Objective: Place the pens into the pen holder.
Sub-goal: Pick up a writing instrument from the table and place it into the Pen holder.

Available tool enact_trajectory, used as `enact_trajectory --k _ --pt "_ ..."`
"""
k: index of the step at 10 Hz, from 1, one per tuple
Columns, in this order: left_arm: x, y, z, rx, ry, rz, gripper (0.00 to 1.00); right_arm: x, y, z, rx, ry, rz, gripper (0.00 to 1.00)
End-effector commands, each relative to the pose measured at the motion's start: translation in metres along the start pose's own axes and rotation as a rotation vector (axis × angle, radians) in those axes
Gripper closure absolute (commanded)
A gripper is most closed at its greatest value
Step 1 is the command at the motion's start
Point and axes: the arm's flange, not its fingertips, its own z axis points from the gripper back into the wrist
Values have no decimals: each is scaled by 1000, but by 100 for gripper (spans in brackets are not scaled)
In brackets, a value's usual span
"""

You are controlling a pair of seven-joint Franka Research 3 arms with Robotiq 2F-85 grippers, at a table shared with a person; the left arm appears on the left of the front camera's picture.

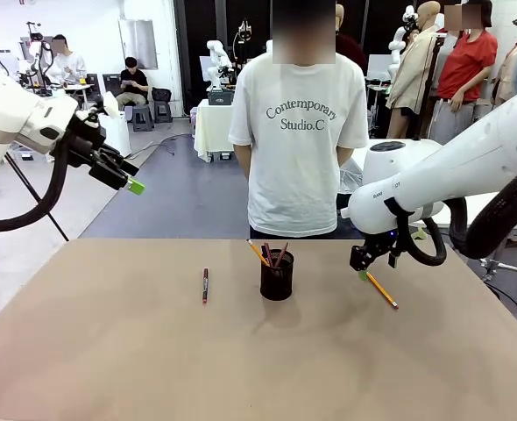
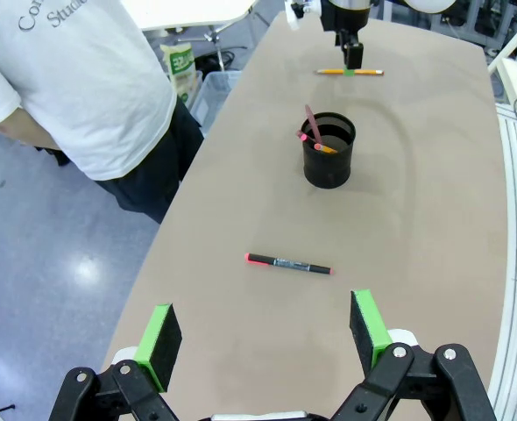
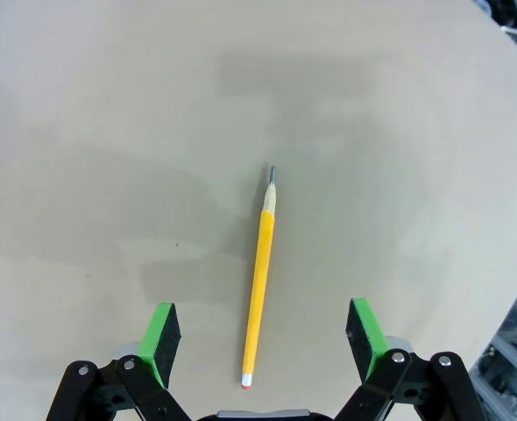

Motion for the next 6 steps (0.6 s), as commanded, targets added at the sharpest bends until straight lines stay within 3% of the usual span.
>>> enact_trajectory --k 1,6 --pt "1 0 2 5 8 1 0 -1 -3 12 -7 -19 -1 0" --pt "1 0 2 5 8 1 0 9 -5 -1 16 5 -17 0"
